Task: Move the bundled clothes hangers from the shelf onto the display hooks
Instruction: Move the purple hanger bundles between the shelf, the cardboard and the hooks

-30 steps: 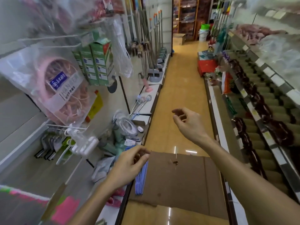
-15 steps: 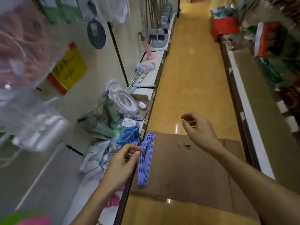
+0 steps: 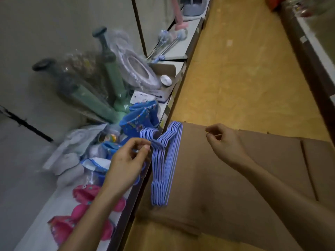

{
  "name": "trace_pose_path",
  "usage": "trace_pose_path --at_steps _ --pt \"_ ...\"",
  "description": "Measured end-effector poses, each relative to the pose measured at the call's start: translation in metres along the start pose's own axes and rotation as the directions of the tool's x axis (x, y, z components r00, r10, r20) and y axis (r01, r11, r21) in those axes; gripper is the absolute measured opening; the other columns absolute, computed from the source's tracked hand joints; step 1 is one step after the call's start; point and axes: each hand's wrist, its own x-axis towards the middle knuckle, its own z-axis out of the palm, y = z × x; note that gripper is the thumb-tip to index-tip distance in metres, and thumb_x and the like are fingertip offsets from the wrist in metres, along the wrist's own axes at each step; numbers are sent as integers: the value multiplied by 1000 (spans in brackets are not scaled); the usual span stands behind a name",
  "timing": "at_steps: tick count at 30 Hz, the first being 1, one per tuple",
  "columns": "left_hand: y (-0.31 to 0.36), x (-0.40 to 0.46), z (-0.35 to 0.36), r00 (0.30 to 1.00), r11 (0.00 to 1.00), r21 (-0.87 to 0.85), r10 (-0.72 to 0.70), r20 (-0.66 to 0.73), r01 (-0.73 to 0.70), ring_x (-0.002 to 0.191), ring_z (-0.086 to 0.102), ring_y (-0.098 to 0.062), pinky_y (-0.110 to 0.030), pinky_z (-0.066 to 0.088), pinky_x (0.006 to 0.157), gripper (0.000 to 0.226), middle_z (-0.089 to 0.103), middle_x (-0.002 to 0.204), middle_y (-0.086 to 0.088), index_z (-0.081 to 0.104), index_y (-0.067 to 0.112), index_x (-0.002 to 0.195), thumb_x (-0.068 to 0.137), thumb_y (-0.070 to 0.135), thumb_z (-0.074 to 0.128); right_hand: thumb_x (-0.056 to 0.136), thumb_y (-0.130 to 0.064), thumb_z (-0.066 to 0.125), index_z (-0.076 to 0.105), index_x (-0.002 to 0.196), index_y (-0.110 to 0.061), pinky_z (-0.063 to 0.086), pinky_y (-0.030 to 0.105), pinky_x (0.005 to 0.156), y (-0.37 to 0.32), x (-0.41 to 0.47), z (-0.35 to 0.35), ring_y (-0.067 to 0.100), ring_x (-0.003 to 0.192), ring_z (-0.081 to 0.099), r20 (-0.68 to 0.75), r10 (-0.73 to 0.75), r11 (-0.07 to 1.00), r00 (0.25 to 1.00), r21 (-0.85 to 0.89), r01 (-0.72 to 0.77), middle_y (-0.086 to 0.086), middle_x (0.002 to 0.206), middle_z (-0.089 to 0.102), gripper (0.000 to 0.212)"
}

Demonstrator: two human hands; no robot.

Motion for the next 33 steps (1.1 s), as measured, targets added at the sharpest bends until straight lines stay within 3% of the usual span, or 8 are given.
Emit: trace_pose_path --at_steps 10,14,19,22,24,28,31,33 --pt "-85 54 24 993 983 151 112 -43 -105 71 70 -12 -35 56 72 9 70 91 5 65 24 97 97 19 57 96 -17 57 68 111 -20 55 31 82 78 7 105 3 86 61 88 -23 1000 996 18 21 -9 96 67 19" --pt "-99 81 25 988 972 192 145 -56 -132 73 71 -10 -43 59 77 10 71 86 7 65 26 94 95 19 58 94 -12 58 63 108 -18 54 33 76 96 5 162 13 79 62 218 68 991 974 102 -92 -5 88 64 16" --pt "-95 109 30 992 982 156 116 -55 -106 74 73 -17 -45 60 76 10 70 87 7 64 26 90 92 22 56 92 -19 69 51 130 -5 44 15 60 118 3 234 16 87 57 406 201 961 892 96 -261 6 105 58 45" --pt "-90 114 31 993 976 190 112 -39 -103 67 73 -21 -42 62 66 10 68 85 4 64 19 94 95 19 55 89 -24 74 45 136 -6 47 22 67 121 5 262 18 96 59 465 276 916 841 139 -377 9 119 57 58" --pt "-88 115 30 996 984 162 81 -29 -76 64 73 -22 -41 62 60 10 68 84 0 64 14 95 95 17 54 87 -22 76 49 132 -7 52 19 66 119 8 275 20 98 64 500 299 866 813 215 -451 11 124 62 54" --pt "-85 115 26 998 990 128 57 -26 -53 59 72 -26 -41 60 51 11 68 82 -5 64 11 94 95 14 54 83 -13 79 67 111 -7 61 40 83 116 9 297 27 91 73 521 318 722 792 408 -558 13 105 74 31" --pt "-85 115 27 997 990 119 75 -25 -71 58 72 -28 -42 60 51 11 67 79 -4 64 11 92 95 13 54 81 -9 80 69 104 -8 62 41 76 114 8 306 27 78 73 529 345 608 776 503 -614 12 91 75 26" --pt "-87 118 28 996 990 119 82 -25 -79 58 72 -29 -44 61 54 12 67 76 -3 64 12 90 95 14 54 79 -10 82 68 104 -10 62 39 72 111 8 306 25 75 72 520 341 606 783 515 -606 11 88 75 29"
